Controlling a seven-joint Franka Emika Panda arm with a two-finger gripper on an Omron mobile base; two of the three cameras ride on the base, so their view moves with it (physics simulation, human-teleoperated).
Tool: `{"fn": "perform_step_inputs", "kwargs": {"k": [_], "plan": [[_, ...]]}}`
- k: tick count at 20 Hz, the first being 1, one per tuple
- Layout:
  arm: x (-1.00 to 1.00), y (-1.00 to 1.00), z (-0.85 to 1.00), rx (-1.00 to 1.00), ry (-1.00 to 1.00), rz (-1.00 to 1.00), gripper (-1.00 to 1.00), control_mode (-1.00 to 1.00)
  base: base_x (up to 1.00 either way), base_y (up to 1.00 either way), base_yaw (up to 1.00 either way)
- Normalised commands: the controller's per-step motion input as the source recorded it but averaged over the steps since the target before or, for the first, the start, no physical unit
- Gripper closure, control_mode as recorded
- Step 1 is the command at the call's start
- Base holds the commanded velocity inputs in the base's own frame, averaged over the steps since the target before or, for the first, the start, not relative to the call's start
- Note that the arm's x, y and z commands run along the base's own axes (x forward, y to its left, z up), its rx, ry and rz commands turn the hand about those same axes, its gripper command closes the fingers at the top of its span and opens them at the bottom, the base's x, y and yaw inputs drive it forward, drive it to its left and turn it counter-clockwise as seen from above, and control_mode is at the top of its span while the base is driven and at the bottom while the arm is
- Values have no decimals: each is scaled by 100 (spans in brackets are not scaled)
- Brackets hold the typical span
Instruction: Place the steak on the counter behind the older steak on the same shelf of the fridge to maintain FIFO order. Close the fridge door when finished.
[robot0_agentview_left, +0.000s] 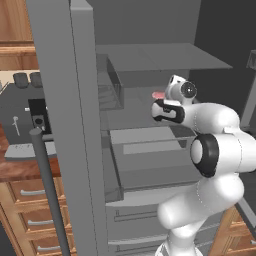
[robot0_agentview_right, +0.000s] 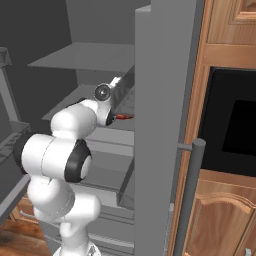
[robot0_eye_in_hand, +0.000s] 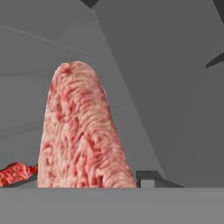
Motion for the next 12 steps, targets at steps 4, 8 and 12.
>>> {"fn": "perform_step_inputs", "kwargs": {"k": [4, 8, 12], "plan": [[43, -2, -4, -2, 8, 0, 100, -100, 0, 0, 0], [42, -3, -15, -2, 6, 0, 100, -100, 0, 0, 0], [35, -4, -28, -2, 3, 0, 100, -100, 0, 0, 0]]}}
